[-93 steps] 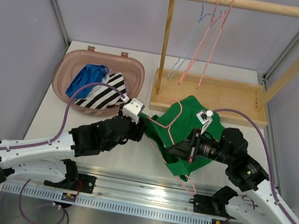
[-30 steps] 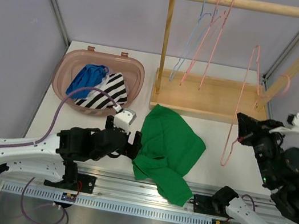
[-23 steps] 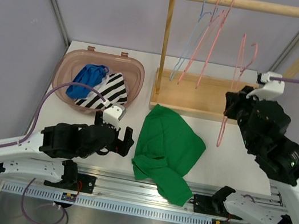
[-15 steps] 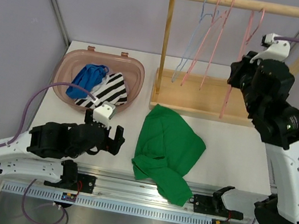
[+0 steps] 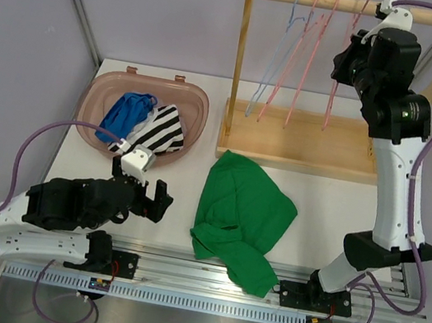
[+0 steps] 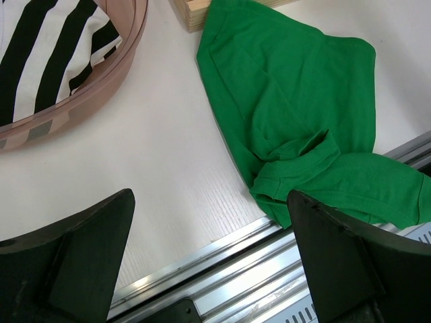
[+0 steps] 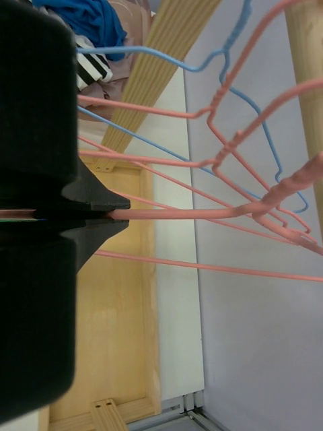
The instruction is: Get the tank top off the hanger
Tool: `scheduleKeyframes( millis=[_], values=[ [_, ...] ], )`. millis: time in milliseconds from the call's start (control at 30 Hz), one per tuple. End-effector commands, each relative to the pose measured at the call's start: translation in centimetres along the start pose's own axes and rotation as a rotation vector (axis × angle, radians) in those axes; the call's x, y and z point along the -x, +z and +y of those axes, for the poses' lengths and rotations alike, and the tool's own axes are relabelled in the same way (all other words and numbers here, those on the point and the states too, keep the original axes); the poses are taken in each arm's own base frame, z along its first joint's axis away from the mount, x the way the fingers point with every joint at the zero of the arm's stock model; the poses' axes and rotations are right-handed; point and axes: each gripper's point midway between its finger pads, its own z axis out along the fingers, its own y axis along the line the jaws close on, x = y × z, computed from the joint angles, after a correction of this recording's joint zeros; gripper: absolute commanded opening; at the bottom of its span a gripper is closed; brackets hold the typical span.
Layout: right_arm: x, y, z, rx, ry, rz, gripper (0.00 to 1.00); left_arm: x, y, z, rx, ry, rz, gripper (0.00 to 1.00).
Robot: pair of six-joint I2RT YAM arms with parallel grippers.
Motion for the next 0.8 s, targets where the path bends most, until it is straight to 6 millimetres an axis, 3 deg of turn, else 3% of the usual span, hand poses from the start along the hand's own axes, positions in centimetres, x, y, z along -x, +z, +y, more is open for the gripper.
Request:
scheduleKeyframes(
  millis=[0,133,167,233,267,333,367,400,533,600,767],
  values=[
    [0.7,0.9,-0.3,0.032,-0.003,0.007,0.0,0.3,0.3,-0.2,0.006,0.008,-0.017,0.99],
    [-1.4,2.9,-0.4,0.034,-0.007,0.07,0.0,0.3,0.5,-0.3,0.006,0.011,-0.012,0.99],
    [-2.1,3.0,-0.5,0.032,-0.001,0.09,0.0,0.2,0.5,-0.3,0.006,0.014,-0.01,0.99],
    [-1.5,2.2,-0.4,0.043,0.017,0.056,0.01,0.3,0.5,-0.4,0.007,0.005,-0.013,0.99],
    [-2.5,2.5,-0.5,0.041,0.019,0.075,0.06,0.3,0.5,-0.5,0.002,0.005,-0.013,0.99],
    [-1.9,2.0,-0.4,0.05,0.023,0.05,0.26,0.2,0.8,-0.8,-0.001,-0.002,-0.009,0.99],
    [-1.9,1.6,-0.4,0.051,0.021,0.051,0.52,0.2,0.9,-1.0,-0.003,-0.007,-0.006,0.99],
    [-2.1,1.4,-0.5,0.05,0.02,0.059,0.62,0.0,1.3,-1.5,-0.011,-0.011,0.004,0.99],
    [-0.8,-1.9,-1.4,0.025,0.019,0.009,0.76,-0.9,3.2,-4.1,-0.058,-0.027,0.033,0.99],
    [-1.3,-2.8,-2.0,0.011,0.005,0.01,0.97,-0.7,4.2,-5.8,-0.097,-0.049,0.026,0.99],
    [-2.2,-8.3,-3.5,0.006,0.016,-0.059,1.0,-2.6,8.6,-9.3,-0.107,-0.013,0.073,0.99]
  ],
)
